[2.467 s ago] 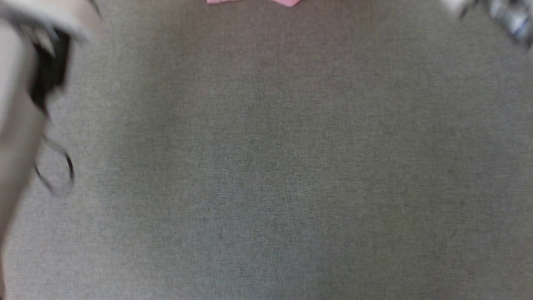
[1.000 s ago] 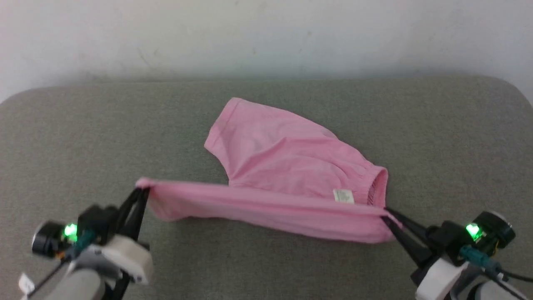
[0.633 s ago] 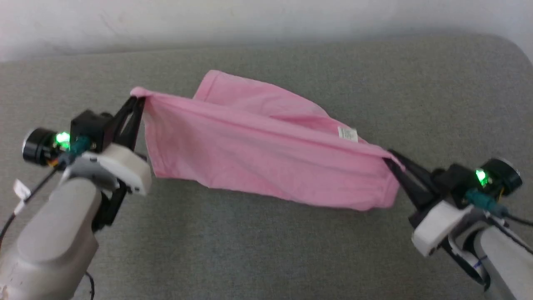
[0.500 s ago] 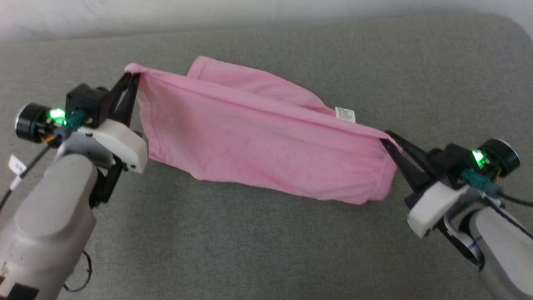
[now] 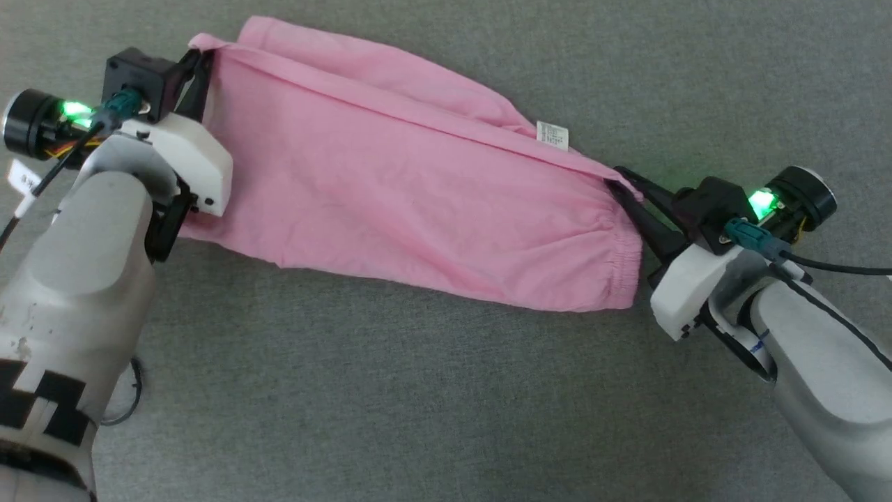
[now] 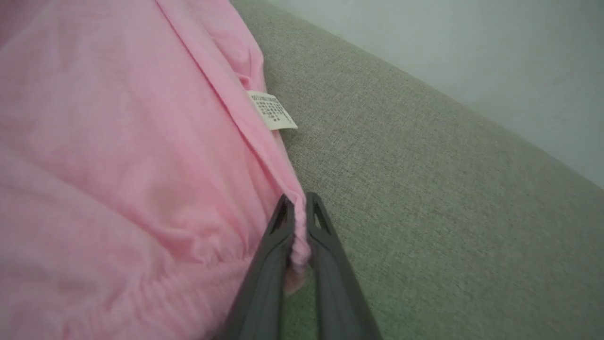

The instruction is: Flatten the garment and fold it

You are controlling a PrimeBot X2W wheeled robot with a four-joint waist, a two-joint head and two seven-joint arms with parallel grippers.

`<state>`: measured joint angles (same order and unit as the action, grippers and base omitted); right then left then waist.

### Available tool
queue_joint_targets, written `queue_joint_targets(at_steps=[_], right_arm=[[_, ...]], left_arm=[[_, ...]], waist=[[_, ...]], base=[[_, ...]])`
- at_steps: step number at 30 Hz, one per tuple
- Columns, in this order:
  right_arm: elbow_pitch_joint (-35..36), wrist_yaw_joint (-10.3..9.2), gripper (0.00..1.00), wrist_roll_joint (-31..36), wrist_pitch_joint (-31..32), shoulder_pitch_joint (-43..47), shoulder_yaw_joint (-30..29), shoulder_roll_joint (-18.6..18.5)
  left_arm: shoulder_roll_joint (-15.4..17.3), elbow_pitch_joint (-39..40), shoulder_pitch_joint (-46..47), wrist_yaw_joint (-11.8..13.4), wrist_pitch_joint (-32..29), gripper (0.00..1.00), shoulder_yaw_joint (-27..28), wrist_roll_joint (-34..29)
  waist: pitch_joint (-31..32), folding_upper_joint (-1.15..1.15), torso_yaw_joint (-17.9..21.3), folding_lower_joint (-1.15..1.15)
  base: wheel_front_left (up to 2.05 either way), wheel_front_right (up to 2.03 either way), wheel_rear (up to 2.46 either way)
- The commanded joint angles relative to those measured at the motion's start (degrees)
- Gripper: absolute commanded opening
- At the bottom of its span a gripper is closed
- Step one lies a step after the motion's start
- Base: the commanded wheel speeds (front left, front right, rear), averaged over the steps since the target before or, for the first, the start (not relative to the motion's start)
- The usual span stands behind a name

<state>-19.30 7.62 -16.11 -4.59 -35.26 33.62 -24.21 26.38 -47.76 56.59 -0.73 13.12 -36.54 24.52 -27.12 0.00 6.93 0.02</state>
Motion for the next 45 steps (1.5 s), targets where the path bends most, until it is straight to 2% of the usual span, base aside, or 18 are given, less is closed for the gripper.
queue_joint_targets(at_steps=[1, 7, 10, 11, 12, 13, 14, 18, 23, 26, 30, 38, 41, 45], right_arm=[[-0.5, -0.13, 0.0, -0.4, 0.1, -0.9, 0.7, -0.1], [-0.8, -0.13, 0.0, -1.9, 0.3, -2.4, 3.9, 0.1], [-0.3, -0.13, 0.0, -2.2, -0.8, -2.8, 4.0, 0.1], [-0.1, -0.13, 0.23, -2.1, -1.3, -2.8, 3.8, 0.2], [0.2, -0.13, 0.36, -2.0, -1.8, -2.6, 3.5, 0.2], [0.5, -0.13, 0.49, -2.0, -2.2, -2.3, 3.1, 0.3], [0.9, -0.13, 1.0, -1.9, -2.5, -2.1, 2.6, 0.3], [3.1, -0.13, 1.0, -1.1, -3.6, 0.0, 0.0, 0.3], [6.7, -0.13, 1.0, -0.2, -3.0, 4.2, -2.6, 0.1], [8.9, -0.13, 1.0, 0.2, -2.1, 6.6, -4.0, 0.1], [11.3, -0.13, 1.0, 0.6, -0.8, 8.8, -5.5, 0.2], [14.6, -0.13, 1.0, 1.2, 0.4, 8.9, -5.8, 1.2], [14.9, -0.13, 1.0, 1.3, 0.3, 8.3, -5.6, 1.7], [14.5, -0.13, 1.0, 1.4, -0.1, 7.5, -5.3, 2.4]], left_arm=[[-0.1, -2.0, 1.6, -0.9, 0.3, 0.0, -0.5, -0.6], [-1.8, -12.3, 3.0, -4.6, -3.9, 0.0, -2.9, -0.2], [-2.3, -15.0, 3.1, -5.5, -3.8, 0.0, -3.6, 0.3], [-2.6, -15.7, 3.1, -5.7, -3.7, 0.0, -3.8, 0.5], [-2.7, -16.2, 3.3, -5.9, -3.4, 0.0, -3.9, 0.7], [-2.8, -16.7, 3.3, -6.1, -3.2, 0.05, -4.1, 0.8], [-2.8, -17.1, 3.5, -6.2, -3.0, 0.98, -4.5, 0.7], [-2.7, -17.3, 5.0, -6.6, -2.3, 1.0, -5.6, 0.8], [-2.1, -14.8, 6.8, -6.7, -5.8, 1.0, -8.7, 3.0], [-0.8, -10.9, 7.6, -6.7, -11.8, 1.0, -12.1, 6.6], [2.0, -3.6, 9.1, -6.7, -23.3, 1.0, -17.1, 13.7], [8.5, 7.1, 12.4, -6.7, -45.9, 1.0, -22.8, 28.6], [9.8, 8.2, 12.5, -6.8, -51.3, 1.0, -24.1, 31.8], [10.4, 8.5, 11.9, -6.8, -53.9, 1.0, -24.9, 34.2]], waist=[[-1.8, 0.0, 1.6, -0.02], [-2.0, 0.0, 2.9, -0.02], [-1.1, 0.0, 3.2, -0.02], [-0.6, 0.0, 3.1, -0.02], [-0.1, 0.0, 2.9, -0.02], [0.7, 0.0, 2.7, -0.02], [1.5, 0.0, 2.4, -0.02], [5.3, 0.0, 1.0, -0.02], [9.5, 0.0, -0.4, -0.02], [11.3, 0.0, -1.0, -0.02], [12.2, 0.0, -1.3, -0.02], [9.7, 0.0, 0.9, -0.02], [8.5, 0.0, 2.2, -0.02], [6.8, 0.0, 4.0, -0.02]], base=[[0.0, 0.0, 0.0], [0.0, 0.0, 0.0], [0.0, 0.0, 0.0], [0.0, 0.0, 0.0], [0.0, 0.0, 0.0], [0.0, 0.0, 0.0], [0.0, 0.0, 0.0], [0.0, 0.0, 0.0], [0.0, 0.0, 0.0], [0.0, 0.0, 0.0], [0.0, 0.0, 0.0], [0.0, 0.0, 0.0], [0.0, 0.0, 0.0], [0.0, 0.0, 0.0]])
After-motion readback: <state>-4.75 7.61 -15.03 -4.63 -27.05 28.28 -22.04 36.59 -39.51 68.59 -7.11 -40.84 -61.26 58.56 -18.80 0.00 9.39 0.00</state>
